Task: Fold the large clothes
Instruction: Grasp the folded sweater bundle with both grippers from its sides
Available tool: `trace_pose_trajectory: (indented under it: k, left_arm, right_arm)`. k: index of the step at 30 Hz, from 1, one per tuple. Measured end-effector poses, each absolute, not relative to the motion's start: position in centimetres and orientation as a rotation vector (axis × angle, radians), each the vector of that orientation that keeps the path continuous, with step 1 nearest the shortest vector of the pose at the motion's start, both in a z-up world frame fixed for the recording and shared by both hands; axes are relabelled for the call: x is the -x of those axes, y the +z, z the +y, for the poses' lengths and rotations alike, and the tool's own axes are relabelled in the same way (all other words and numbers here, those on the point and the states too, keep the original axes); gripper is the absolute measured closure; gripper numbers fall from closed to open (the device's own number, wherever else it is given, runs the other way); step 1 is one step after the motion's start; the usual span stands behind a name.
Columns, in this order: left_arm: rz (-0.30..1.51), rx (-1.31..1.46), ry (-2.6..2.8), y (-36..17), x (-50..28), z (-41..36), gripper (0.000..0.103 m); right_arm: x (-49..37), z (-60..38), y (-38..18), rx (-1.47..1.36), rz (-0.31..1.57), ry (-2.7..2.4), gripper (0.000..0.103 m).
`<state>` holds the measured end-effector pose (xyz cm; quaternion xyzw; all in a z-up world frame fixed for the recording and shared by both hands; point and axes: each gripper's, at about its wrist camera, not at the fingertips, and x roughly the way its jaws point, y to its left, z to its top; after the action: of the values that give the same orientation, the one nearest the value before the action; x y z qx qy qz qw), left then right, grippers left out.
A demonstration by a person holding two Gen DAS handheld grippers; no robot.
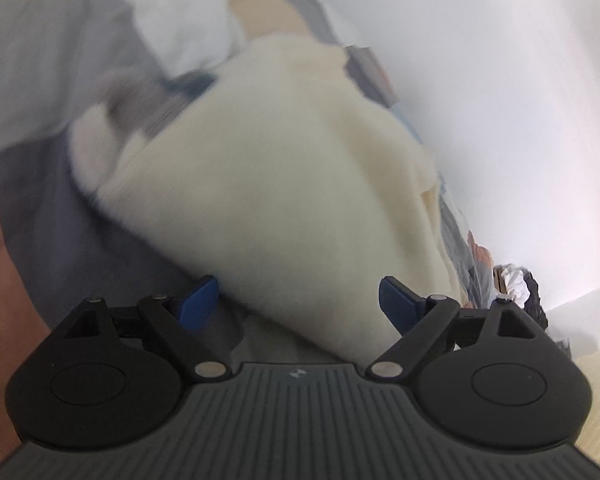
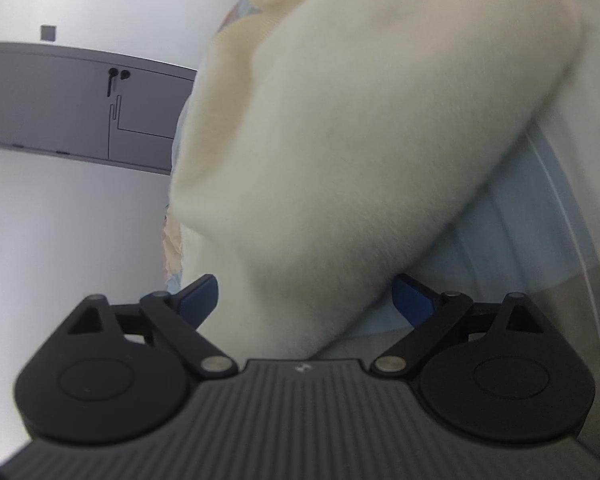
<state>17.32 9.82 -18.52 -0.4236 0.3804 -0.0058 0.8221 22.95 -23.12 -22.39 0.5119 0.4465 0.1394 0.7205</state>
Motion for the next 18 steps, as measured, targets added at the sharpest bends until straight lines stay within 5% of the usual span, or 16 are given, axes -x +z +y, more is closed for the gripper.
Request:
trace_pose_trajectory:
  k: [13, 18]
  left_arm:
    - [0.706, 1.405, 0.037, -24.1, -18.6, 15.3, 0.017]
    - [0.741, 1.36, 0.059, -23.8, -20.0, 15.7, 0.031]
  right_arm:
    - [-23.7, -24.6, -23.0, -1.209, 0.919, 0.243, 0.01]
    - [-23.8, -24.9, -22.9, -1.14, 0.89, 0.187, 0.029]
